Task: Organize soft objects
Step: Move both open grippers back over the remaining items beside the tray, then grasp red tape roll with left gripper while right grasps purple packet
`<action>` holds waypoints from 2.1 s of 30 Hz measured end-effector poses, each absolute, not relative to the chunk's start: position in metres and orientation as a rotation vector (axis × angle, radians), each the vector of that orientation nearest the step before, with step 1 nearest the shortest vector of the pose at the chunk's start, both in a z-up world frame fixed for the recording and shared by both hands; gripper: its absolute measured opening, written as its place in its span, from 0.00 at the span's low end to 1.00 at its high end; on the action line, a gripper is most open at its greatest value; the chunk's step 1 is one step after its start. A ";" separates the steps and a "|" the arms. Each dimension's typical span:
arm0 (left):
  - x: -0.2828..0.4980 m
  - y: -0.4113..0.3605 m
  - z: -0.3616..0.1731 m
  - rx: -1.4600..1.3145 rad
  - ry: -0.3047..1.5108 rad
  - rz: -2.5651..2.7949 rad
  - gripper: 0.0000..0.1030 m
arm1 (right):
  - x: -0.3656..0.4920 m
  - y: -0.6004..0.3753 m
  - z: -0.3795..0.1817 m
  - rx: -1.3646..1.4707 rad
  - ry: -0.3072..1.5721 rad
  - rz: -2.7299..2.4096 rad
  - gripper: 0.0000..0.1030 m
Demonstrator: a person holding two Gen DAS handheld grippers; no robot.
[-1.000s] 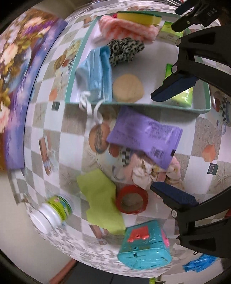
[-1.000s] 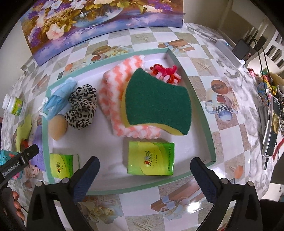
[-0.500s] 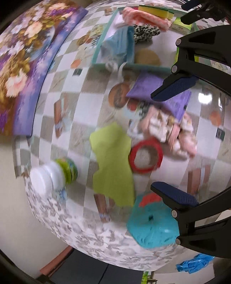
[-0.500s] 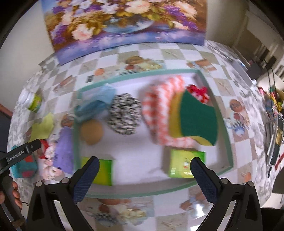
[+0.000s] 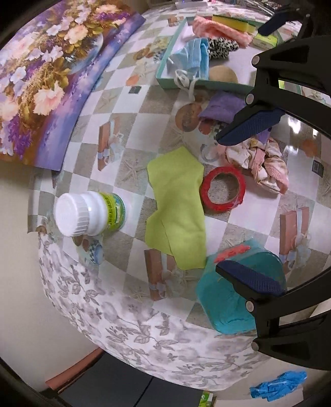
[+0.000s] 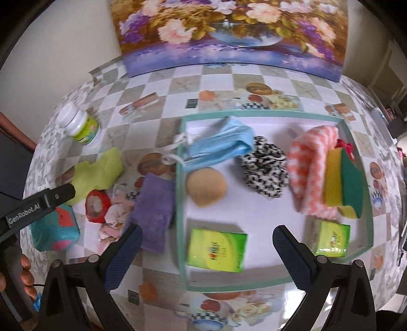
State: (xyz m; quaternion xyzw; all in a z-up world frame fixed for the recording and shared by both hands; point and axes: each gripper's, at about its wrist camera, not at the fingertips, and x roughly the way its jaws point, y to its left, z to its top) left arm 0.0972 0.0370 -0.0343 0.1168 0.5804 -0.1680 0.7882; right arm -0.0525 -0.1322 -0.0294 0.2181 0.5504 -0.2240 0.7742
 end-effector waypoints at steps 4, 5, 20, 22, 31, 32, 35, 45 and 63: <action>0.099 0.038 -0.030 0.231 1.246 -0.374 0.89 | -0.044 -0.123 -0.033 0.467 1.203 -0.474 1.00; 0.100 0.039 -0.029 0.225 1.244 -0.376 0.89 | -0.042 -0.121 -0.034 0.468 1.206 -0.471 1.00; 0.115 0.033 -0.037 0.190 1.281 -0.443 0.89 | -0.012 -0.104 -0.050 0.462 1.219 -0.358 1.00; 0.117 0.030 -0.042 0.199 1.297 -0.450 0.89 | -0.007 -0.099 -0.053 0.459 1.219 -0.332 1.00; 0.120 0.012 -0.069 0.298 1.351 -0.462 0.89 | 0.001 -0.095 -0.061 0.439 1.252 -0.326 1.00; 0.120 0.011 -0.073 0.303 1.363 -0.464 0.89 | 0.000 -0.095 -0.062 0.439 1.255 -0.328 1.00; 0.119 0.005 -0.081 0.344 1.365 -0.451 0.88 | 0.000 -0.097 -0.063 0.437 1.260 -0.331 1.00; 0.114 -0.005 -0.084 0.370 1.376 -0.485 0.72 | -0.002 -0.099 -0.060 0.438 1.258 -0.333 1.00; 0.115 -0.006 -0.107 0.381 1.396 -0.409 0.53 | -0.002 -0.099 -0.059 0.436 1.260 -0.326 0.97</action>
